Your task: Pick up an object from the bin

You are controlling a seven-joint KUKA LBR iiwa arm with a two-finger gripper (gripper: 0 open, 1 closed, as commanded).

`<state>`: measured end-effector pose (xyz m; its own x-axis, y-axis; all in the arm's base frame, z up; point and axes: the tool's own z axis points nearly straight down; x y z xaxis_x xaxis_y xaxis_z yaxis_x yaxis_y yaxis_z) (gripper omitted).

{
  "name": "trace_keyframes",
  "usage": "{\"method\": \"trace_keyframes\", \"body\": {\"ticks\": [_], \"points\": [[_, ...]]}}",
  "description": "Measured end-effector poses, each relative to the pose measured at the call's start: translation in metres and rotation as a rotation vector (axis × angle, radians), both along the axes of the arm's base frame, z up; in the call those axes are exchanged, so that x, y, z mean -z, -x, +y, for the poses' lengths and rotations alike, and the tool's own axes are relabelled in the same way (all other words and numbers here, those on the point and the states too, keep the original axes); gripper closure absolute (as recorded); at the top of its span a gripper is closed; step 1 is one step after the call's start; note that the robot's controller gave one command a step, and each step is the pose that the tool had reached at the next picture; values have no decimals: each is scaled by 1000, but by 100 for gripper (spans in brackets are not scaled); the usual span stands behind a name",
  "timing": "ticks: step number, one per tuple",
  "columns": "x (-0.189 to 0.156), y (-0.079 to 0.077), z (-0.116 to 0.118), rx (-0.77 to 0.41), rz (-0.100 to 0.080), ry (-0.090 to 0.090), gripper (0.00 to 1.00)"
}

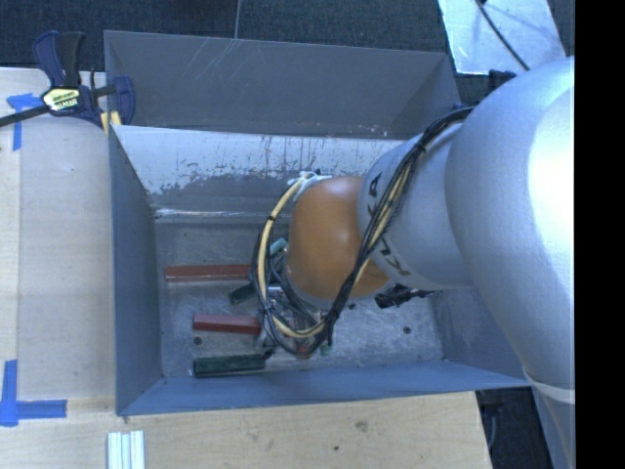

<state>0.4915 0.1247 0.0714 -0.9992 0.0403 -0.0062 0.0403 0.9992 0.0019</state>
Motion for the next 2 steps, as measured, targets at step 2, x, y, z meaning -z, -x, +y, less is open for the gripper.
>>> {"method": "trace_keyframes", "body": {"ticks": [2], "points": [[-183, -23, 35, -14, -5, -1, 100]]}}
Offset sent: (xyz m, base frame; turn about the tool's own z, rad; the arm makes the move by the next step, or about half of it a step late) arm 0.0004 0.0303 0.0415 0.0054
